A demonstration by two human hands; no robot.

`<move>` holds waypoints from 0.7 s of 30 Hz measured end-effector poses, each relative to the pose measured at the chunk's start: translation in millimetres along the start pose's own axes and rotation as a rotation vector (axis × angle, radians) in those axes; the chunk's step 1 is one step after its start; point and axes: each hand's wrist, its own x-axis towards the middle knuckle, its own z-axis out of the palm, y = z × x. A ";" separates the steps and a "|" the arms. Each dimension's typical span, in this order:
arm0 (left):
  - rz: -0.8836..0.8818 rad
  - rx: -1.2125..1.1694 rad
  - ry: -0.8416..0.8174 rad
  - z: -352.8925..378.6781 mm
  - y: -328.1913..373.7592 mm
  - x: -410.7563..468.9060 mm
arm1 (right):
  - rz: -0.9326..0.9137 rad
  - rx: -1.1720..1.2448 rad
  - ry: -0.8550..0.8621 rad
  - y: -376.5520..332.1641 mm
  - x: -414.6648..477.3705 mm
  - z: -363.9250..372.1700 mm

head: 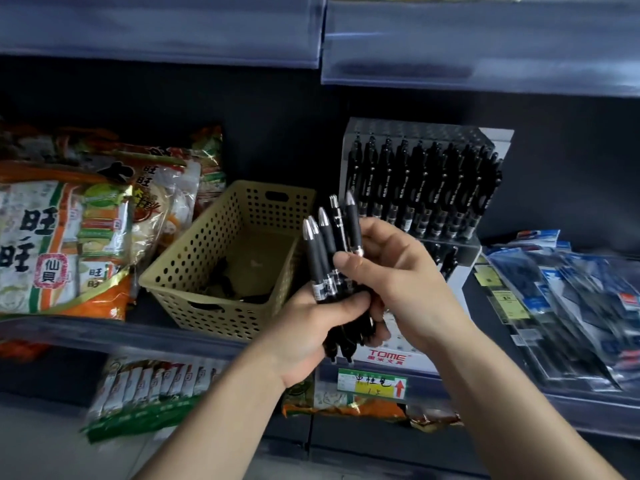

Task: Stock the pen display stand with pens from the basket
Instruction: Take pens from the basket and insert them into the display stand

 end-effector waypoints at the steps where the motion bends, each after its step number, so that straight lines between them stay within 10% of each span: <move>1: -0.024 -0.009 -0.051 0.2 -1.4 -0.4 | 0.013 0.001 -0.015 0.8 -1.4 -4.2; 21: -0.165 0.116 -0.220 1.4 -8.5 2.6 | -0.138 0.092 0.328 -5.4 -5.0 -36.6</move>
